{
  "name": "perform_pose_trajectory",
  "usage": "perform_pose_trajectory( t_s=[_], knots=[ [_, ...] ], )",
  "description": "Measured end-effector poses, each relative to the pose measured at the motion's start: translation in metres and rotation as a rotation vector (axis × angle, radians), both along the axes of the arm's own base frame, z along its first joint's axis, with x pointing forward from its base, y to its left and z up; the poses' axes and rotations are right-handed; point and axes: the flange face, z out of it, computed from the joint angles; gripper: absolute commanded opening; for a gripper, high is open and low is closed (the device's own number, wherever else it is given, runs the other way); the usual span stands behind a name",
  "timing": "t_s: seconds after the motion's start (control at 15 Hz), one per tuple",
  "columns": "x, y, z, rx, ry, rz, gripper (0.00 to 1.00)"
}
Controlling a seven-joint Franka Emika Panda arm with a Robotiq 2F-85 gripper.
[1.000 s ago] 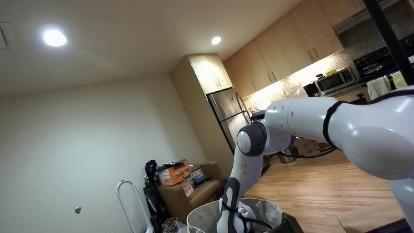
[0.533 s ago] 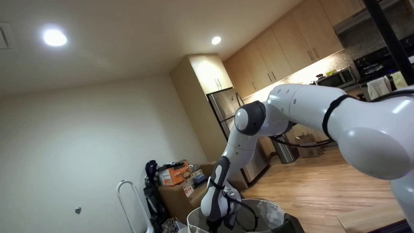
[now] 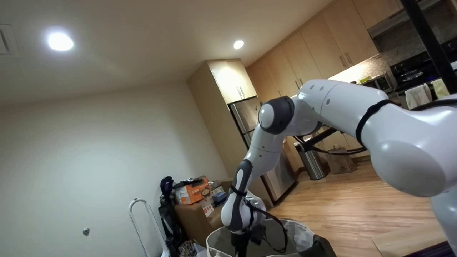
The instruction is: Take the clothes out of the basket and put them on the couch
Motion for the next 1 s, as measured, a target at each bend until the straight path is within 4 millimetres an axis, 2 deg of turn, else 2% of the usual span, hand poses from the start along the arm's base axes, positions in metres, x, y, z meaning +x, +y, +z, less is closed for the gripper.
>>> perform_pose_trajectory(
  t_s=[0.2,0.33,0.47,0.67,0.8,1.0],
  knots=[
    [-0.039,-0.013,-0.059,0.08,0.164,-0.038,0.54],
    [-0.053,-0.021,-0.087,0.071,0.219,-0.057,0.65],
    [-0.053,-0.021,-0.109,0.047,0.244,-0.051,0.78],
    [-0.038,-0.01,-0.133,-0.008,0.235,-0.026,0.99],
    [-0.03,-0.004,-0.143,-0.063,0.205,-0.018,1.0],
    [-0.027,-0.009,-0.148,-0.145,0.161,-0.027,1.0]
  ],
)
